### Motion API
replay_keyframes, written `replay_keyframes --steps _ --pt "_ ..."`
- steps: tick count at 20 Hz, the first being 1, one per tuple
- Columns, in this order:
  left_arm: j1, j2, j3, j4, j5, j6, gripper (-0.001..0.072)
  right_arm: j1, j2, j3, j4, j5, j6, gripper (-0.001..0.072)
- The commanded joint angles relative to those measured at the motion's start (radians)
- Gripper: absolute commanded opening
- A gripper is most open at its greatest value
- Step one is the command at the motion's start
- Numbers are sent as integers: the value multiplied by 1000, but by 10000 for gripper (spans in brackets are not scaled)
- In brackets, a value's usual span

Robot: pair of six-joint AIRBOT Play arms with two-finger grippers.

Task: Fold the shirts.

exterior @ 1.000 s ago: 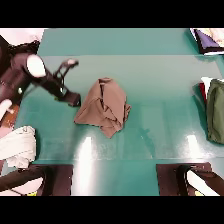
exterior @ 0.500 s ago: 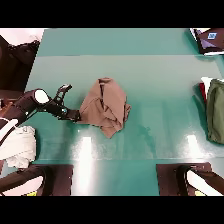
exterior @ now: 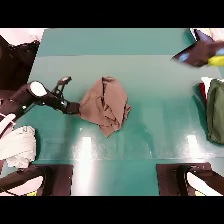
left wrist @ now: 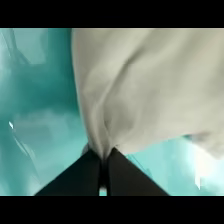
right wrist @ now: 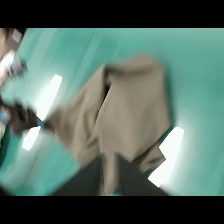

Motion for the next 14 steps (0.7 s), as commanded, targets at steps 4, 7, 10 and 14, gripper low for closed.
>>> replay_keyframes --steps 4,7,10,14 --pt "1 72 193 38 -103 2 25 306 -92 -422 3 -321 1 597" --pt "1 72 202 42 -138 2 25 387 -215 -488 3 -360 2 596" --pt "1 72 202 49 -164 2 25 415 -308 -491 18 -375 9 596" --pt "1 72 202 49 -160 2 25 478 -350 -489 62 -425 7 582"
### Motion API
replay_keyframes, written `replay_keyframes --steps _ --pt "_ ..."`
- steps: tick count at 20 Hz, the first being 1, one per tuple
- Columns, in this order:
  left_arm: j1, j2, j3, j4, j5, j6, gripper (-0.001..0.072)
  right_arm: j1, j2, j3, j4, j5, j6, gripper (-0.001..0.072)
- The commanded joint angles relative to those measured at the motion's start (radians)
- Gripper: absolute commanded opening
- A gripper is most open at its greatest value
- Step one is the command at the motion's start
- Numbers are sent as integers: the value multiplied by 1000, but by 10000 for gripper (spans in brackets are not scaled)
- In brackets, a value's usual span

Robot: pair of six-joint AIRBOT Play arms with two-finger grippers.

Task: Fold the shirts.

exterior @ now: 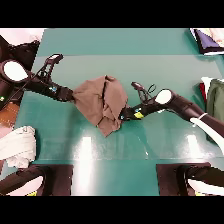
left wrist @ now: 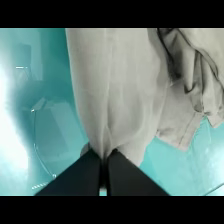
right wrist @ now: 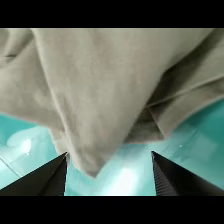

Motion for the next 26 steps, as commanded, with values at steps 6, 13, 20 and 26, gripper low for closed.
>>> replay_keyframes --steps 6,13,20,26 --pt "0 1 3 3 -10 0 25 99 -35 -9 22 -74 -15 15" --pt "0 1 279 243 -107 -1 25 -174 294 11 14 -23 -11 14" --pt "0 1 817 294 -141 -13 25 -667 527 369 14 120 -6 13" --pt "0 130 950 269 -35 -38 25 -885 594 688 14 230 -7 13"
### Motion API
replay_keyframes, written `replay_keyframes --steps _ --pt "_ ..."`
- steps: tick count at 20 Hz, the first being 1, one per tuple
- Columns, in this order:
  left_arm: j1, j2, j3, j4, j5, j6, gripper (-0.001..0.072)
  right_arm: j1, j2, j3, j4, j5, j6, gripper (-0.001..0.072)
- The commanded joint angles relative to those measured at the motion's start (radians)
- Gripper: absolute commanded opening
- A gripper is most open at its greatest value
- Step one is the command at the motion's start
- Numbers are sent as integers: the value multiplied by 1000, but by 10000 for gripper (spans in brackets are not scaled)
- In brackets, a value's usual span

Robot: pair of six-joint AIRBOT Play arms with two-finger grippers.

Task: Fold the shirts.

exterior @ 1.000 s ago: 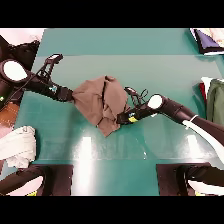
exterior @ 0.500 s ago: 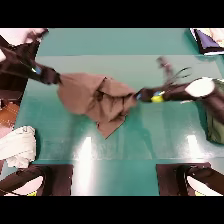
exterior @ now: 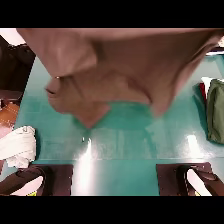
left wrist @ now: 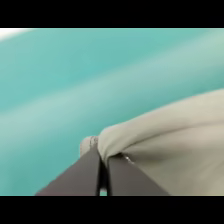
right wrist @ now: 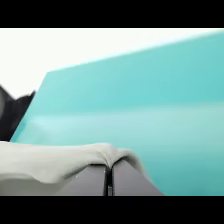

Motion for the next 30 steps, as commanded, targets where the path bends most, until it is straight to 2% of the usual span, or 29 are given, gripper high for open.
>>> replay_keyframes --steps 1,6,9,11,14,17,21,22,24,27,30 --pt "1 97 53 -5 85 -8 25 -127 50 175 -2 49 0 13" --pt "1 246 53 -15 236 -8 25 -246 78 343 -26 100 1 13" --pt "1 284 59 -74 291 -8 25 -304 60 420 -26 156 2 13" --pt "1 283 66 -109 286 -7 25 -332 15 485 -26 232 23 12" --pt "1 277 -15 -77 298 -5 24 -350 -109 594 -23 409 118 13" --pt "1 203 -128 -50 251 -5 24 -349 -219 560 -24 541 163 12" --pt "1 -54 -158 -49 39 2 25 -246 -347 367 -76 631 167 13" --pt "1 -127 -158 -48 -13 6 25 -186 -378 327 -132 618 165 13" --pt "1 -277 -158 -47 -51 6 25 -47 -433 245 -272 504 124 12" --pt "1 -439 -158 -47 10 1 26 154 -496 132 -482 225 121 14" --pt "1 -522 -158 -46 46 -18 26 268 -547 77 -555 7 122 15"
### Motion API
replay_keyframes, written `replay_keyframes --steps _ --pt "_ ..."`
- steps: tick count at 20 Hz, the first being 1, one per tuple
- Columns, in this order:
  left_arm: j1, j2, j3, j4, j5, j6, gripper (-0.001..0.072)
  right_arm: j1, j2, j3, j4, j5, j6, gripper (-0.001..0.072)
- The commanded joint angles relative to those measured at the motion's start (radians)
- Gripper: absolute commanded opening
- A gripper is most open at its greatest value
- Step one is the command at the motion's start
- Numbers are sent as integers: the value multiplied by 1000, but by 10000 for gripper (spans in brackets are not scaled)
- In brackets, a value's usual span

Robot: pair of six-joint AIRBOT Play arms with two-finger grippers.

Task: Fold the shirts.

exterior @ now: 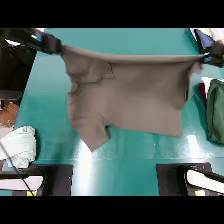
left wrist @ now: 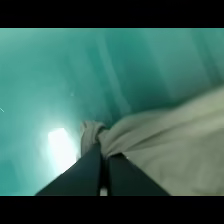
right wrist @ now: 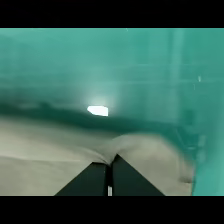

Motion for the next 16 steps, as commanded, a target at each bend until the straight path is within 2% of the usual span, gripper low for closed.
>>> replay_keyframes --steps 1,2,3,4,5,6,8,9,13,16 --pt "-1 -111 -1 6 19 -31 44 137 -63 -69 -122 -278 -5 16" --pt "-1 -110 0 32 18 -30 321 140 -72 -67 -117 -315 -5 56" --pt "2 -109 6 71 5 -33 568 135 -73 -67 -108 -352 -5 300" --pt "10 -108 17 109 -26 -40 502 127 -73 -60 -106 -367 -5 491" --pt "22 -108 30 145 -70 -59 477 114 -73 -43 -106 -354 -5 509" --pt "40 -106 34 151 -108 -80 477 97 -66 -19 -106 -313 -3 503" --pt "76 -96 22 147 -185 -86 477 71 -36 4 -106 -246 -3 427" --pt "90 -82 -5 135 -205 -86 477 65 -11 -3 -106 -217 -4 427" --pt "124 35 -288 34 -158 -73 477 60 127 -126 -106 -168 -26 427" --pt "124 142 -604 1 -40 -67 477 63 240 -259 -106 -178 -26 427"
